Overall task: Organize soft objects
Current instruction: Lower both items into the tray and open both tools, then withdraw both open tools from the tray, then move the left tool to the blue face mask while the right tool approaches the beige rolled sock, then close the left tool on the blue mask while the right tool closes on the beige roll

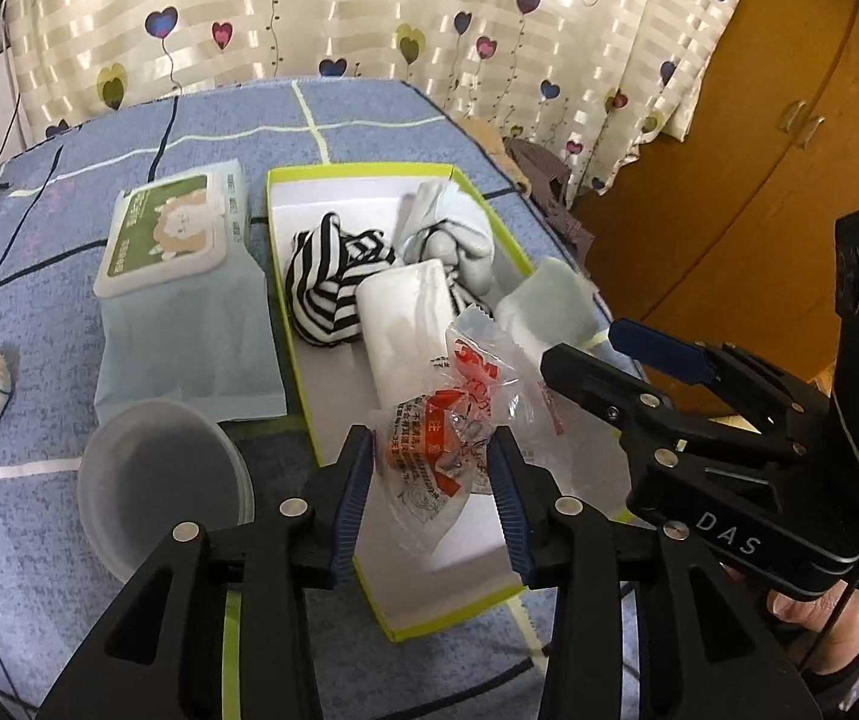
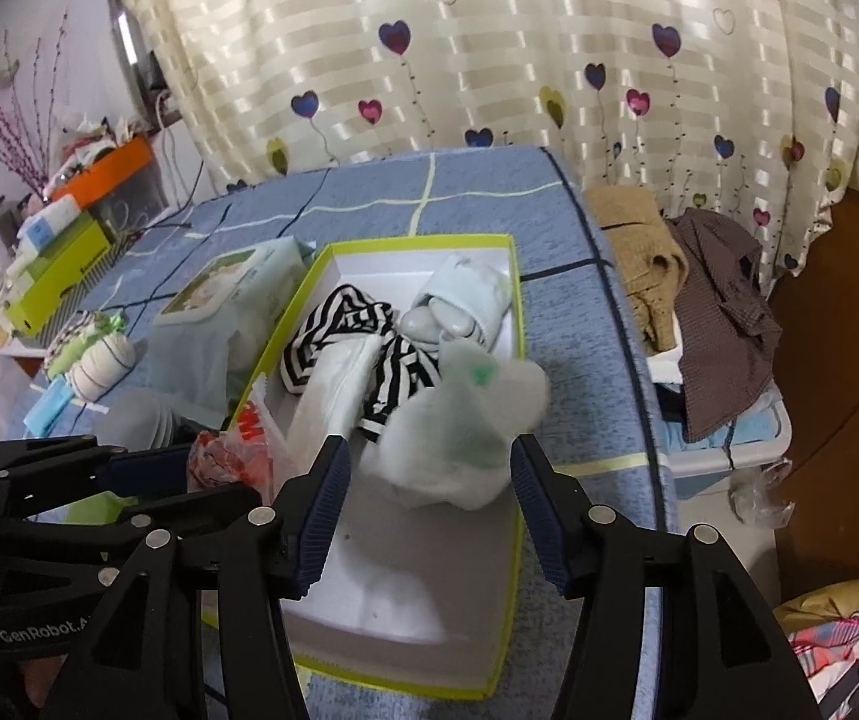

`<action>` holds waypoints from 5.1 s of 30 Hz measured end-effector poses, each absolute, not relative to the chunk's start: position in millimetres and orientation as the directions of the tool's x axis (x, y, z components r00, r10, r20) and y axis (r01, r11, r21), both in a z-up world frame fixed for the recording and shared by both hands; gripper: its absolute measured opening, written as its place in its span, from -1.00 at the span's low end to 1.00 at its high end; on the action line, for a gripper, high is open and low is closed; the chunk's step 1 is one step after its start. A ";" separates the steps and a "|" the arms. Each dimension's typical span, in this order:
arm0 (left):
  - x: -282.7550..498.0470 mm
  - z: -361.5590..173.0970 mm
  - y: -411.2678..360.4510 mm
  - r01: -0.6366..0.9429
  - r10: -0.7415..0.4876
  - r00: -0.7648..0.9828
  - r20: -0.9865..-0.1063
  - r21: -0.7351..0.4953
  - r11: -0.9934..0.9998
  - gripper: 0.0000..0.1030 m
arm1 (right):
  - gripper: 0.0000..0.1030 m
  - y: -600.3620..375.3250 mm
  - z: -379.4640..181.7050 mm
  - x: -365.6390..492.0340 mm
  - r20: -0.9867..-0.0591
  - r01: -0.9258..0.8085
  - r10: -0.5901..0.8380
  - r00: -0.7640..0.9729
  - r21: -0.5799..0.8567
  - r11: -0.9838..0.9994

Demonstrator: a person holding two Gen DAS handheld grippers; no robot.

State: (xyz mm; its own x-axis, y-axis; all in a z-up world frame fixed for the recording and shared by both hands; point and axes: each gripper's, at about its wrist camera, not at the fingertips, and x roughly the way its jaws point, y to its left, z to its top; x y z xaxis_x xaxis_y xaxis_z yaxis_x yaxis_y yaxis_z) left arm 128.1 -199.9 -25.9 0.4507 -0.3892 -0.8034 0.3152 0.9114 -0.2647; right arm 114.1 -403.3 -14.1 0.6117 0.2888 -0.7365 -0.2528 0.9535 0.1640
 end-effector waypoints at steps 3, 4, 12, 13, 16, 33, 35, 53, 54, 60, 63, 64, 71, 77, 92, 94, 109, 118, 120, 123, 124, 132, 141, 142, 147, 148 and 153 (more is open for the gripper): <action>126.4 -22.3 -196.8 0.317 -0.403 0.459 -0.792 -0.278 0.907 -0.16 | 0.08 -406.3 -9.0 108.2 -0.732 -0.247 0.285 0.619 0.164 0.955; 126.1 -21.7 -195.9 0.315 -0.403 0.460 -0.791 -0.279 0.907 -0.16 | 0.08 -406.8 -7.9 106.3 -0.732 -0.244 0.281 0.621 0.161 0.956; 115.9 -12.0 -188.9 0.332 -0.432 0.474 -0.767 -0.299 0.895 -0.15 | 0.08 -407.4 2.0 90.8 -0.728 -0.227 0.264 0.633 0.151 0.962; 113.6 -9.0 -187.5 0.338 -0.443 0.477 -0.759 -0.306 0.890 -0.15 | 0.08 -406.2 3.6 89.0 -0.727 -0.227 0.262 0.635 0.149 0.962; 104.5 1.4 -181.5 0.354 -0.463 0.499 -0.732 -0.315 0.881 -0.15 | 0.08 -402.6 11.1 80.9 -0.719 -0.230 0.263 0.644 0.146 0.962; 68.7 31.4 -128.7 0.343 -0.500 0.580 -0.643 -0.363 0.866 -0.16 | 0.08 -361.2 54.0 36.6 -0.665 -0.265 0.273 0.696 0.115 0.957; 66.3 32.2 -123.6 0.334 -0.490 0.588 -0.644 -0.358 0.872 -0.16 | 0.08 -356.3 55.8 34.2 -0.663 -0.270 0.275 0.696 0.113 0.956; 59.1 28.5 -94.1 0.289 -0.452 0.615 -0.646 -0.348 0.892 -0.16 | 0.08 -325.8 62.7 29.8 -0.662 -0.308 0.289 0.691 0.092 0.947; 59.0 28.0 -92.6 0.286 -0.450 0.615 -0.647 -0.348 0.893 -0.16 | 0.08 -324.1 62.6 30.0 -0.662 -0.311 0.291 0.690 0.092 0.946; 57.6 25.8 -80.7 0.271 -0.436 0.628 -0.644 -0.345 0.899 -0.16 | 0.08 -311.8 61.1 33.5 -0.667 -0.333 0.305 0.679 0.091 0.939; 57.6 24.2 -72.0 0.256 -0.426 0.634 -0.645 -0.345 0.903 -0.16 | 0.08 -303.6 60.3 35.9 -0.669 -0.348 0.316 0.672 0.091 0.933; 57.5 23.6 -68.0 0.250 -0.422 0.637 -0.645 -0.345 0.905 -0.16 | 0.08 -300.2 60.0 36.9 -0.670 -0.353 0.319 0.670 0.091 0.931; 59.0 18.9 -41.4 0.203 -0.393 0.654 -0.646 -0.351 0.914 -0.16 | 0.08 -274.8 58.0 43.7 -0.677 -0.395 0.345 0.650 0.088 0.915; 60.7 11.7 -17.5 0.162 -0.372 0.659 -0.653 -0.359 0.919 -0.16 | 0.08 -252.1 55.2 49.4 -0.684 -0.432 0.369 0.630 0.086 0.898; 61.8 -9.7 54.8 0.010 -0.267 0.681 -0.682 -0.356 0.935 -0.16 | 0.09 -189.4 48.0 64.9 -0.704 -0.534 0.433 0.563 0.090 0.841; 61.7 -13.1 64.3 -0.008 -0.254 0.683 -0.685 -0.354 0.935 -0.16 | 0.10 -180.5 45.6 67.6 -0.710 -0.545 0.440 0.551 0.094 0.833; 72.7 -36.8 145.1 -0.151 -0.115 0.686 -0.719 -0.294 0.944 -0.16 | 0.13 -123.1 36.1 82.3 -0.737 -0.622 0.465 0.491 0.077 0.779; 87.5 -56.1 170.5 -0.153 -0.060 0.660 -0.749 -0.212 0.965 -0.15 | 0.13 -89.8 19.3 96.9 -0.759 -0.635 0.487 0.431 0.128 0.762; 92.7 -61.8 172.8 -0.139 -0.067 0.651 -0.756 -0.206 0.969 -0.12 | 0.14 -82.4 14.7 100.7 -0.765 -0.636 0.492 0.414 0.144 0.759; 101.4 -73.7 179.7 -0.139 -0.077 0.629 -0.774 -0.209 0.968 -0.02 | 0.15 -72.2 7.9 105.0 -0.776 -0.637 0.489 0.399 0.149 0.756; 103.2 -76.2 180.4 -0.133 -0.088 0.624 -0.777 -0.216 0.967 -0.02 | 0.16 -69.3 5.7 106.9 -0.779 -0.636 0.489 0.393 0.154 0.756; 104.8 -89.0 167.2 -0.069 -0.153 0.586 -0.796 -0.237 0.969 -0.01 | 0.20 -56.9 -18.0 135.0 -0.815 -0.563 0.457 0.356 0.203 0.801; 102.9 -88.0 158.2 -0.072 -0.195 0.591 -0.783 -0.292 0.954 -0.02 | 0.24 -55.0 -44.0 171.6 -0.813 -0.401 0.499 0.299 0.368 0.839; 103.4 -88.1 158.3 -0.080 -0.192 0.591 -0.784 -0.294 0.953 -0.02 | 0.24 -54.9 -46.5 174.5 -0.813 -0.383 0.499 0.300 0.377 0.844; 107.5 -87.8 156.8 -0.106 -0.169 0.590 -0.789 -0.283 0.953 -0.02 | 0.29 -50.9 -57.2 184.8 -0.809 -0.326 0.519 0.275 0.430 0.842; 108.4 -88.0 155.1 -0.107 -0.160 0.590 -0.791 -0.273 0.956 -0.02 | 0.29 -49.7 -57.7 185.2 -0.809 -0.325 0.519 0.277 0.429 0.843; 111.1 -88.6 147.5 -0.108 -0.138 0.583 -0.800 -0.245 0.964 -0.32 | 0.13 -42.1 -56.4 184.9 -0.806 -0.355 0.507 0.304 0.398 0.846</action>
State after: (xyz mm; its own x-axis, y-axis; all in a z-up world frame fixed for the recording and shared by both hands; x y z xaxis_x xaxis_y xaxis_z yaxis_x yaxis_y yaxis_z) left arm 111.1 147.5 -88.6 0.5834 -0.1380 -0.8004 -0.1077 0.9636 -0.2447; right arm 184.9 -42.1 -56.4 0.3045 0.5069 -0.8065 -0.3548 0.8461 0.3978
